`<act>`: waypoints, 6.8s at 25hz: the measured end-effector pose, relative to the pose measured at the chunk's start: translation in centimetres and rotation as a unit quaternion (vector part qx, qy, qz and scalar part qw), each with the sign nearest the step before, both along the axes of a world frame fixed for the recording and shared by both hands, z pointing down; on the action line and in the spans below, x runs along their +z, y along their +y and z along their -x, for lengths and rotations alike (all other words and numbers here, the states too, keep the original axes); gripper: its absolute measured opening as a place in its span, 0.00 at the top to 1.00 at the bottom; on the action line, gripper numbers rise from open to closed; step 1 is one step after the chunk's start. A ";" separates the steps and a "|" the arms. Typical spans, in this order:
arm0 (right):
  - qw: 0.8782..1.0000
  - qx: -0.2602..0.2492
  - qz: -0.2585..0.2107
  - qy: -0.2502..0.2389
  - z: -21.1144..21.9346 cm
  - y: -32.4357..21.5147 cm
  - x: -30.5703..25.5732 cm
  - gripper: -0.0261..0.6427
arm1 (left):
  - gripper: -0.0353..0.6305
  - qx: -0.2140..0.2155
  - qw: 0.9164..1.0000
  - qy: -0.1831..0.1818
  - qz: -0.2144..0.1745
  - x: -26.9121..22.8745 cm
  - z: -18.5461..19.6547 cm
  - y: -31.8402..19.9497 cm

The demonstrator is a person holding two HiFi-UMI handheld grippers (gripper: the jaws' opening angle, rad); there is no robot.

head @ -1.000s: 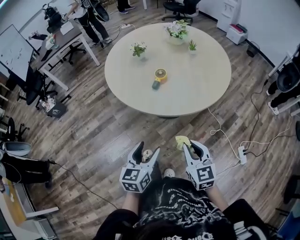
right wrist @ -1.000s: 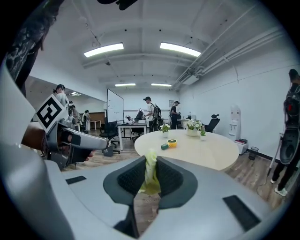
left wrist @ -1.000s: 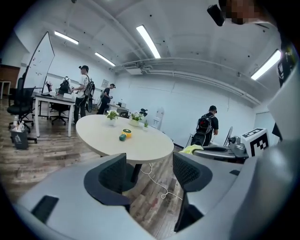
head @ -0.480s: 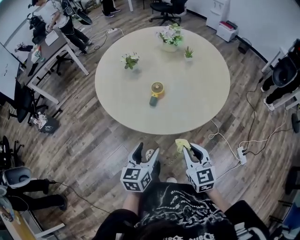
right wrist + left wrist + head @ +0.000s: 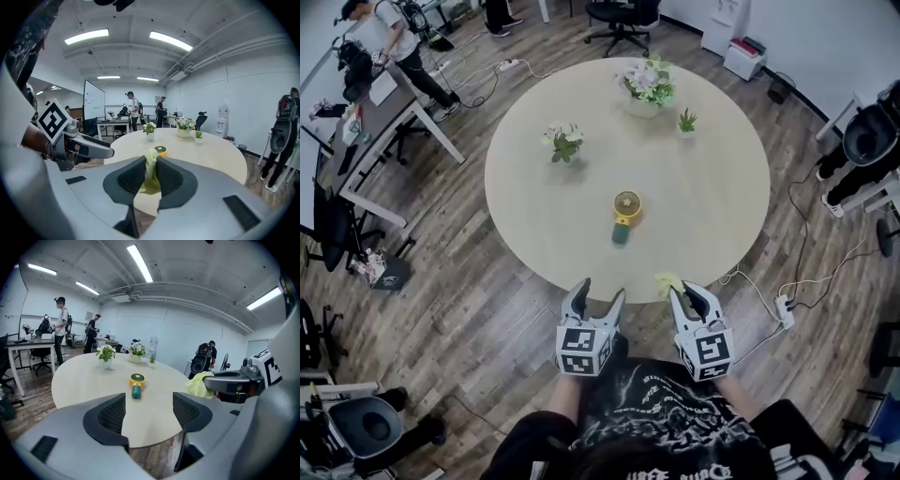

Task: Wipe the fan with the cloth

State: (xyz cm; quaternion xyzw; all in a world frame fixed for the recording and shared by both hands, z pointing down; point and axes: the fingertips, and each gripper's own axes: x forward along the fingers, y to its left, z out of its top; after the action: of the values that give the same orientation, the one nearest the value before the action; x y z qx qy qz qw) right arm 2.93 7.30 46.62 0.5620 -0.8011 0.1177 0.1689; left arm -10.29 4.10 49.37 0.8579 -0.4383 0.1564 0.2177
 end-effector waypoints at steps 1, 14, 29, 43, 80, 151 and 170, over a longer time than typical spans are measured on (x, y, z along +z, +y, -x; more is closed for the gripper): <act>1.000 0.006 -0.001 0.001 0.2 -0.7 0.0 0.85 | 0.46 0.006 1.000 -0.004 0.001 0.2 0.2 -0.8; 0.995 0.097 -0.006 -0.002 -0.8 -6.5 0.4 0.85 | 0.46 0.047 0.998 -0.023 0.041 3.5 -1.0 -7.2; 0.998 0.054 -0.002 0.013 -6.0 -13.8 0.0 0.84 | 0.46 -0.009 0.994 -0.070 0.084 7.9 -5.0 -12.7; 0.999 -0.027 0.018 -0.004 -7.1 -18.2 1.2 0.84 | 0.46 -0.019 0.985 -0.138 0.101 12.4 -5.9 -14.3; 0.909 -0.332 0.251 0.015 8.2 -18.6 11.2 0.84 | 0.68 0.084 0.982 -0.148 0.086 12.4 -7.7 -13.6; 0.962 -0.191 0.004 0.195 -0.5 -26.4 8.1 0.87 | 0.69 0.065 0.983 -0.131 0.109 12.5 -7.2 -14.1; 0.960 -0.226 0.022 0.162 2.1 -22.8 8.8 0.88 | 0.69 0.072 0.984 -0.118 0.115 12.5 -7.2 -13.9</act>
State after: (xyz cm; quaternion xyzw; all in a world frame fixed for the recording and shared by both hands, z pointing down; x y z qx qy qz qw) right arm 0.78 -15.50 55.47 0.3741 -0.8662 0.0018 0.3312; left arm -3.07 -9.84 61.86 0.8319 -0.3771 0.3217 0.2497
